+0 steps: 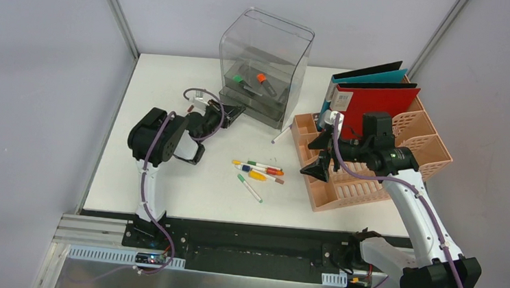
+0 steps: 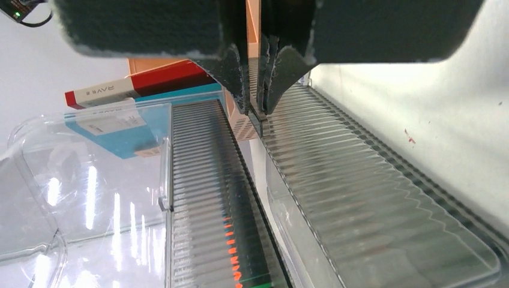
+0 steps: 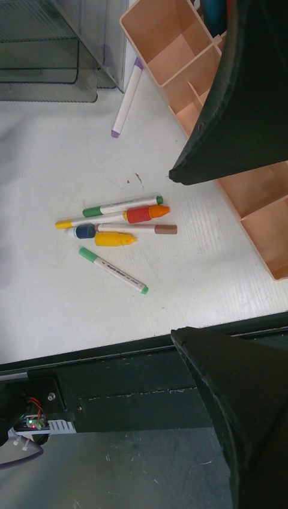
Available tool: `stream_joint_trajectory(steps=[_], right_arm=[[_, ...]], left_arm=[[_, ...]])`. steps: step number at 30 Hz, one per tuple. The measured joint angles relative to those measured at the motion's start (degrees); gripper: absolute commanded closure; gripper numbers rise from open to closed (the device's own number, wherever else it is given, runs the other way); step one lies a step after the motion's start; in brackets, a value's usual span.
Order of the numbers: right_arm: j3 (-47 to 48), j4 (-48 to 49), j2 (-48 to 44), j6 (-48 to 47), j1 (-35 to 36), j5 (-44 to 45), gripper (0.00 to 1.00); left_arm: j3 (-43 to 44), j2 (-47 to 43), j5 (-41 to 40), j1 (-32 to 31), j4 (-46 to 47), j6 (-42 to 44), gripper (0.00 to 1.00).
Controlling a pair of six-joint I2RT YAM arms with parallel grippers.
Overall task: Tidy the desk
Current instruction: Open the storage box at the center of the board.
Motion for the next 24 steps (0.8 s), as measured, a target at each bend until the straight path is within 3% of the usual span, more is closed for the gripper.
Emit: stream_joint_trajectory(steps=[4, 8, 11, 20, 24], right_arm=[[0.0, 0.0, 0.0, 0.02, -0.11, -0.11, 0.08], [0.0, 0.0, 0.0, 0.0, -0.17, -0.22, 0.08], [0.0, 0.0, 0.0, 0.0, -0.2, -0.26, 0.08], [0.0, 0.0, 0.0, 0.02, -0.22, -0.26, 0.08], [0.0, 0.0, 0.0, 0.0, -0.22, -0.26, 0.08]], left_arm=[[-3.08, -2.03, 0.02, 0.26, 0.39, 0.39, 0.97], [-6.78, -5.03, 0.2, 1.07, 0.31, 2.38, 0.72], [-9.25, -7.43, 0.96, 2.47, -1.86, 5.01, 0.6], [-14.91, -17.46, 4.96, 6.69, -11.19, 13.29, 0.5], [-15.63, -24.83, 6.12, 8.68, -20.35, 19.12, 0.47]])
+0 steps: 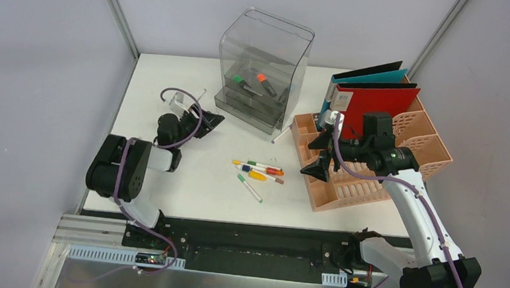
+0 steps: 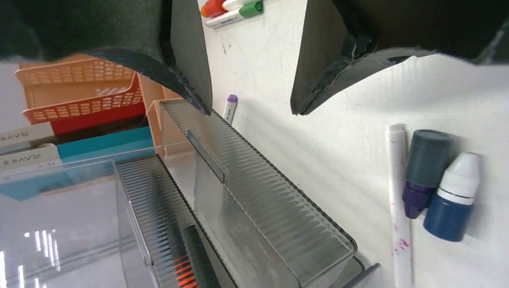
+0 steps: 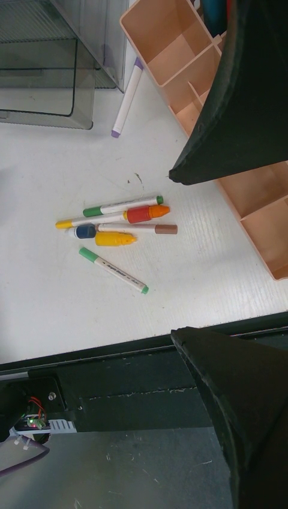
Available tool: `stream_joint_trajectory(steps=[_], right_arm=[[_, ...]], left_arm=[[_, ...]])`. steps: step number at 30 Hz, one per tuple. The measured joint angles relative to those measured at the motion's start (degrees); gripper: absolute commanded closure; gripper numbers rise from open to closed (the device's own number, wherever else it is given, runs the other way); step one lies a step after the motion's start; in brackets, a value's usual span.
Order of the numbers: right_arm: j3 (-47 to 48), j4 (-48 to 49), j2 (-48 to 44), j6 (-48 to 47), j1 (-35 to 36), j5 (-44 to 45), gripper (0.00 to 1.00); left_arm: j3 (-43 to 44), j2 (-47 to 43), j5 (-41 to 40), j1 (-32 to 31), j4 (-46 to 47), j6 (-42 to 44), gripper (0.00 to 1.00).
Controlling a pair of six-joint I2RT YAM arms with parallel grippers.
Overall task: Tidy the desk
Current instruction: Open the storage box at the center of the board.
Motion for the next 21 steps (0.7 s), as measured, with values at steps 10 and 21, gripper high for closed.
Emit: stream_joint_trajectory(steps=[10, 21], right_arm=[[0.0, 0.0, 0.0, 0.0, -0.11, 0.0, 0.08], [-0.02, 0.0, 0.0, 0.0, -0.57, -0.07, 0.08]], left_arm=[[7.91, -12.9, -9.03, 0.5, -35.63, 15.91, 0.47], [26.77, -1.16, -15.91, 0.52, -60.57, 24.35, 0.6]])
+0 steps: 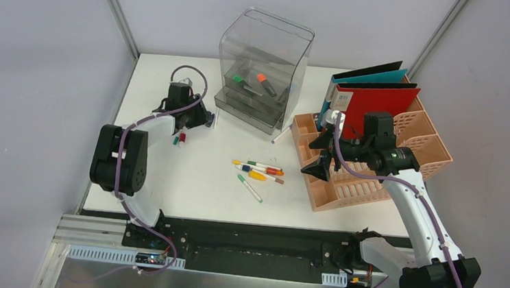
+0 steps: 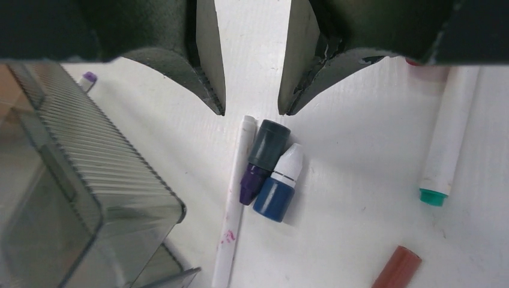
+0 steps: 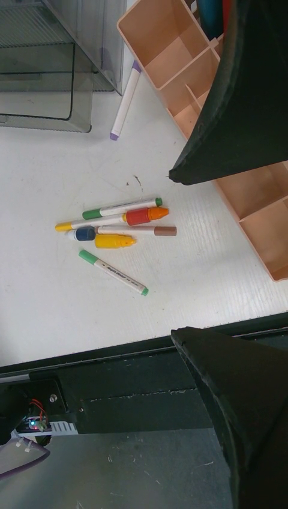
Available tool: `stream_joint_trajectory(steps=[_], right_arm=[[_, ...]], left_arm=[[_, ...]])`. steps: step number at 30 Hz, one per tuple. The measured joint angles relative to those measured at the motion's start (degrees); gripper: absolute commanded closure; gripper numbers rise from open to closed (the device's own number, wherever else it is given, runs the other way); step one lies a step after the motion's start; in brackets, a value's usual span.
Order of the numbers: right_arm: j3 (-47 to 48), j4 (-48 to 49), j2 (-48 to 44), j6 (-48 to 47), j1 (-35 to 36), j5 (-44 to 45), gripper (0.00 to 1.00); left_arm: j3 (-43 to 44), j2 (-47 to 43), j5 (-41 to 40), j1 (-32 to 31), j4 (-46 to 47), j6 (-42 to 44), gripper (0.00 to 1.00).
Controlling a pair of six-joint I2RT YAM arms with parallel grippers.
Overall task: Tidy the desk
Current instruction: Open the storage box at the center of the board, then pick up the stationery from the center of the board.
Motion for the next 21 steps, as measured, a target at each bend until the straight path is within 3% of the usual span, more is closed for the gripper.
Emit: stream_joint_trajectory(steps=[21], right_arm=[[-0.02, 0.0, 0.0, 0.0, -0.17, -0.13, 0.08]], left_arm=[[13.64, 11.1, 1.31, -0.92, -11.56, 13.62, 0.58]])
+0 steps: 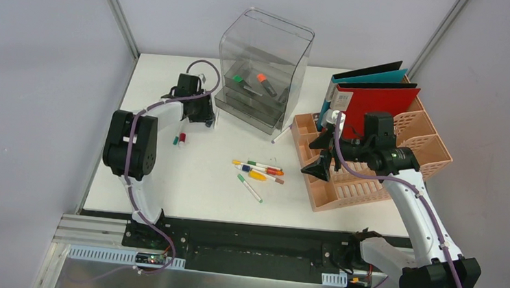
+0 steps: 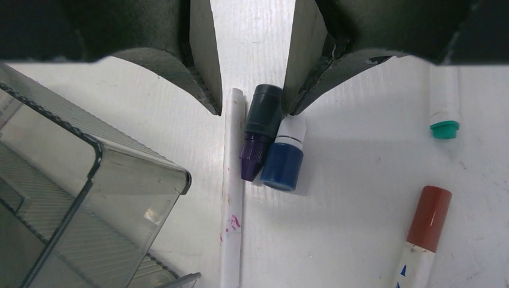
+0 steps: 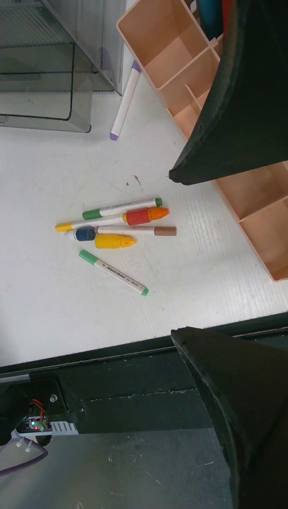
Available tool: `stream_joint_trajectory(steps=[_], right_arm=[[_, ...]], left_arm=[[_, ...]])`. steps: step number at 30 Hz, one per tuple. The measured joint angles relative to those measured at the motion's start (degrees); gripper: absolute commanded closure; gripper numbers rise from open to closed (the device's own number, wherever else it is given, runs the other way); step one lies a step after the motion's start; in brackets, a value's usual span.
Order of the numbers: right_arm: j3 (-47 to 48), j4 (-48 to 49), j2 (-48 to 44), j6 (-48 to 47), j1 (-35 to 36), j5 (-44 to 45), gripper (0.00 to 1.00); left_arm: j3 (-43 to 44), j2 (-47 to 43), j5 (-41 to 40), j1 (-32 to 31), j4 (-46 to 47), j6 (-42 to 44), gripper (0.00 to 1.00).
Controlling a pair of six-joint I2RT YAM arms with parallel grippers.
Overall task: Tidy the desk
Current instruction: Pick up the stationery from the center of the board.
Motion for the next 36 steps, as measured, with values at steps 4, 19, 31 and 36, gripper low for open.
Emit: stream_joint_trajectory(steps=[4, 19, 31, 36], right_arm=[[-0.17, 0.0, 0.0, 0.0, 0.0, 0.0, 0.08], [-0.2, -0.02, 0.0, 0.0, -0.22, -0.2, 0.08], [-0.2, -0.02, 0.0, 0.0, -0.26, -0.2, 0.08], [-0.2, -0.02, 0.0, 0.02, -0.26, -0.22, 0.08]], left_arm=[[1.64, 1.38, -0.11, -0.72, -1.86, 0.7, 0.64], [4.55, 4.42, -2.25, -1.75, -7.1, 2.6, 0.74], [4.07, 3.89, -3.58, -2.23, -7.48, 3.45, 1.0], [-2.21, -1.22, -4.07, -2.21, -7.02, 3.21, 1.0]])
